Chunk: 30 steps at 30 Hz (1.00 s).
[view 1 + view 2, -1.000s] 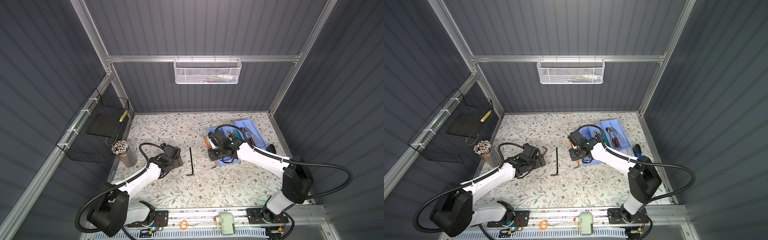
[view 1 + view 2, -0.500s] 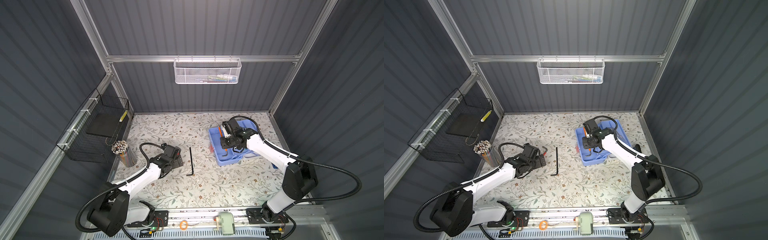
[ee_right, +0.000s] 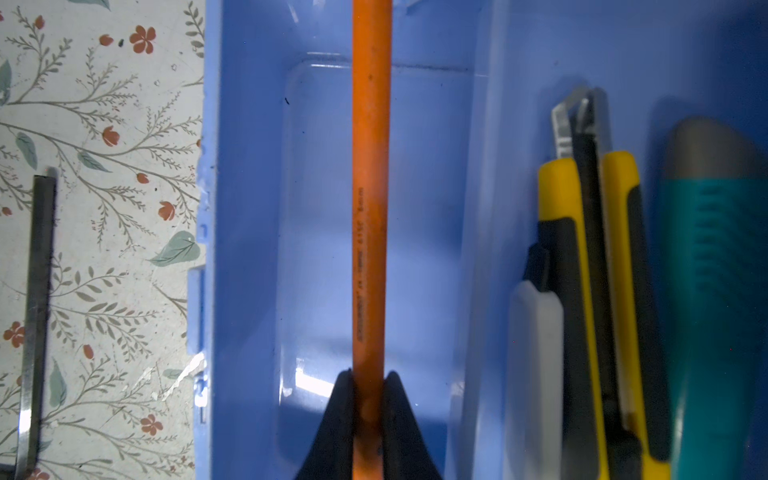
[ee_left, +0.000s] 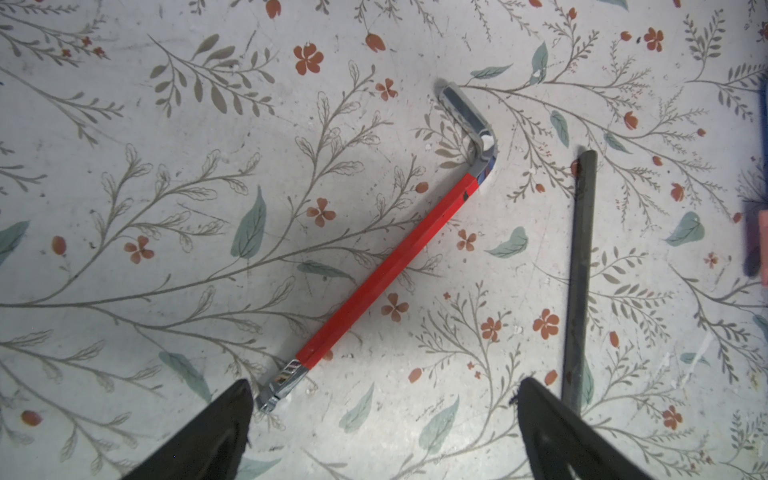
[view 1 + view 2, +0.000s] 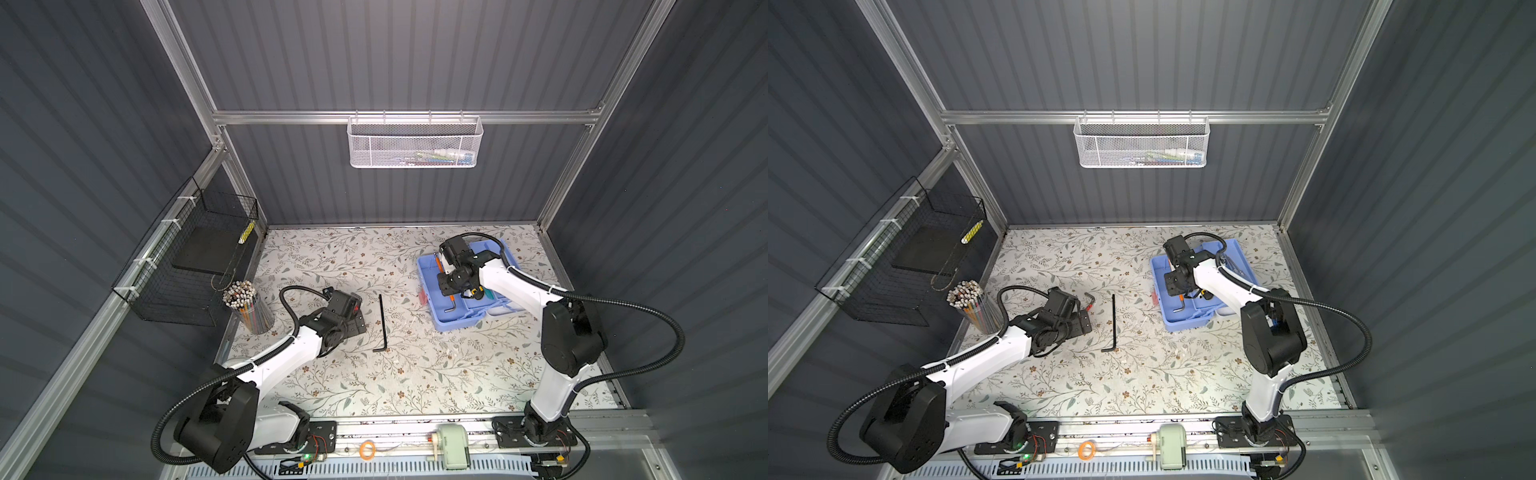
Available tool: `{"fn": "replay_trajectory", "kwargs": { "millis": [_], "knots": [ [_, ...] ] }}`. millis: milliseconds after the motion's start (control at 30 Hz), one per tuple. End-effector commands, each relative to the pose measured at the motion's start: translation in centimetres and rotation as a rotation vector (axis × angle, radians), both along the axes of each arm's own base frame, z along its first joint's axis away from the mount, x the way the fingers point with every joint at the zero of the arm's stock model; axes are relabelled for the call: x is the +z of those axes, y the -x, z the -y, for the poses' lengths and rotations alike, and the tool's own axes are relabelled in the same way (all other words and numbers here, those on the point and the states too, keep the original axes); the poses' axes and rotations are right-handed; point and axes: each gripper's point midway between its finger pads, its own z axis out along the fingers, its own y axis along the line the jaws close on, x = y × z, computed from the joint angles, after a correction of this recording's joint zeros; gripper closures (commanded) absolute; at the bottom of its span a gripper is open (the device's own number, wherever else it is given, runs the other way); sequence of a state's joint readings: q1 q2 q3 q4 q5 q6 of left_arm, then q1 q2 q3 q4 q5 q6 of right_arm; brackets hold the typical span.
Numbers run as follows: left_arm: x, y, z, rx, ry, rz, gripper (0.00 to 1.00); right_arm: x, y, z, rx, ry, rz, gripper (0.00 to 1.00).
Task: Pack the tool kit
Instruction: 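Lift the orange-handled hex key and lower it into the tray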
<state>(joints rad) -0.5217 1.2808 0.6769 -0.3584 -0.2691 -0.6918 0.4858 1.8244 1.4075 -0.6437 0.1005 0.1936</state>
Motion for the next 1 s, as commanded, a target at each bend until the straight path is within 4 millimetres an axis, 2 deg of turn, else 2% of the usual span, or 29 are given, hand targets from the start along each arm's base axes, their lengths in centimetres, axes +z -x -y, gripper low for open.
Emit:
{"fn": "replay_trajectory", "kwargs": {
  "millis": [0, 400, 967],
  "knots": [
    [-0.3, 0.4, -0.4, -0.003, -0.012, -0.009, 0.00, 0.9, -0.6, -0.6, 0.012, -0.016, 0.014, 0.96],
    [-0.5, 0.2, -0.3, -0.005, -0.011, -0.015, 0.00, -1.8, -0.1, -1.8, 0.044, 0.035, -0.052, 0.95],
    [-0.7, 0.1, 0.1, -0.020, -0.009, -0.025, 0.00, -4.7, 1.4, -1.8, 0.029, 0.040, -0.132, 0.89]
  ]
}}
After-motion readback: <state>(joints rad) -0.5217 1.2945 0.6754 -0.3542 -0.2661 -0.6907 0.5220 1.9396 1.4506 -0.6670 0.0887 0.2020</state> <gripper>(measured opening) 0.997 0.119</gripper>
